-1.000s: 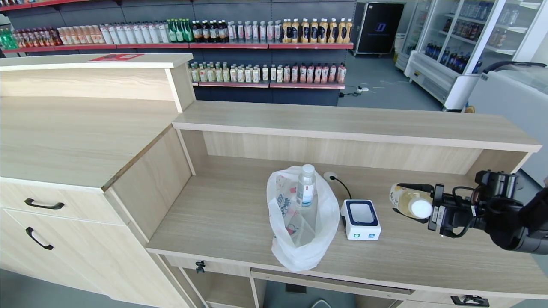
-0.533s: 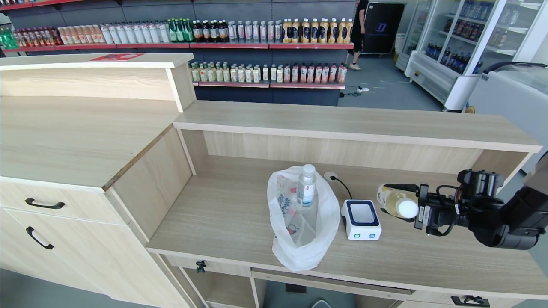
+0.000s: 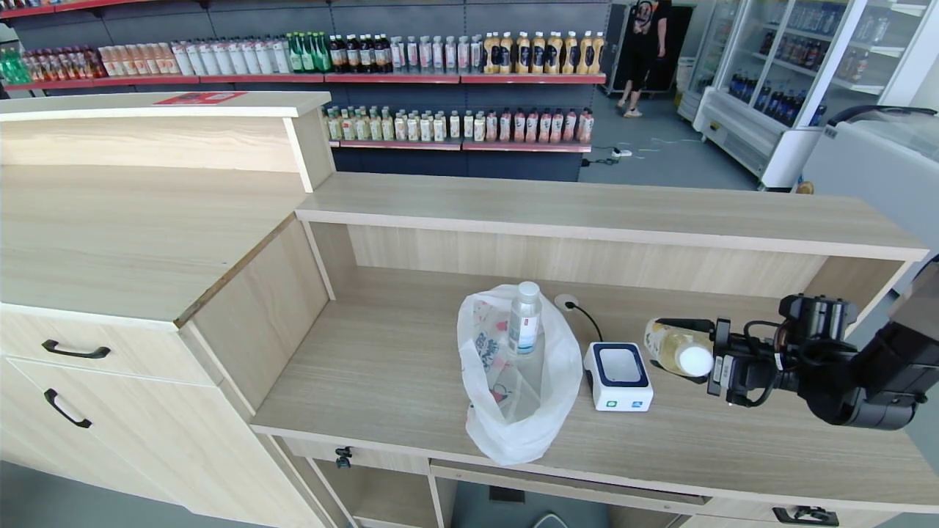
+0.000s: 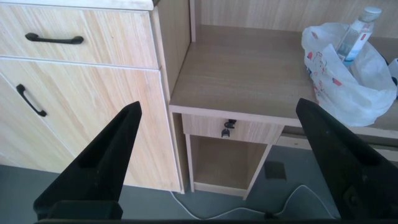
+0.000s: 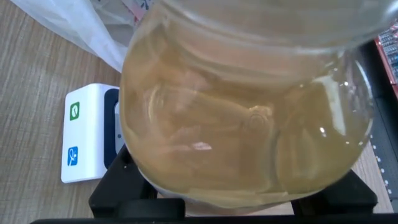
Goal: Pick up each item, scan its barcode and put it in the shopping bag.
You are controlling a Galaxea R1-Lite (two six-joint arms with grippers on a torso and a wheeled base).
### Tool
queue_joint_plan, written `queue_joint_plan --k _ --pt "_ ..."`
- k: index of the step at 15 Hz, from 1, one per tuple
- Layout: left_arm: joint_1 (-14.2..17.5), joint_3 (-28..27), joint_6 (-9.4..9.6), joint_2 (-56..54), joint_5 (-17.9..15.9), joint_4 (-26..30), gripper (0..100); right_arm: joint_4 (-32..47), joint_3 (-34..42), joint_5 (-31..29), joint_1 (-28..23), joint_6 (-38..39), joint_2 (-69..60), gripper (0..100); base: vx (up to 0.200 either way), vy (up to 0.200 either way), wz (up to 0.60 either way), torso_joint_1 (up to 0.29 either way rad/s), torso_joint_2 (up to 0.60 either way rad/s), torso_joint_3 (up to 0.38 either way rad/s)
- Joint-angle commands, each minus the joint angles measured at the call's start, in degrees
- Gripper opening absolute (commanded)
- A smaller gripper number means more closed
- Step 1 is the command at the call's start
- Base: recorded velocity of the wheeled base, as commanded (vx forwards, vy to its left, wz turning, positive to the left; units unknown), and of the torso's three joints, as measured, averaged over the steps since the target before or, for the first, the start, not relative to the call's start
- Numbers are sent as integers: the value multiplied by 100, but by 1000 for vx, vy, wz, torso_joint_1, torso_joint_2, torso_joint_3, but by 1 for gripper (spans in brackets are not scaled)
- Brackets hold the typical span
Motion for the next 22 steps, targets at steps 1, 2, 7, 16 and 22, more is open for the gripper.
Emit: queue_joint_plan --k 1,2,7,16,22 --pt "0 0 2 -2 0 2 100 0 -43 4 6 -4 69 0 0 0 0 0 0 0" --pt "0 0 2 -2 0 2 100 0 -87 4 6 -4 86 0 0 0 0 0 0 0" --pt "0 0 2 -2 0 2 100 0 -131 4 6 -4 165 0 0 0 0 0 0 0" --pt "0 0 2 -2 0 2 100 0 -148 4 -2 49 183 0 0 0 0 0 0 0" --pt "0 0 2 -2 0 2 100 35 -148 4 6 533 -2 0 0 0 0 0 0 0"
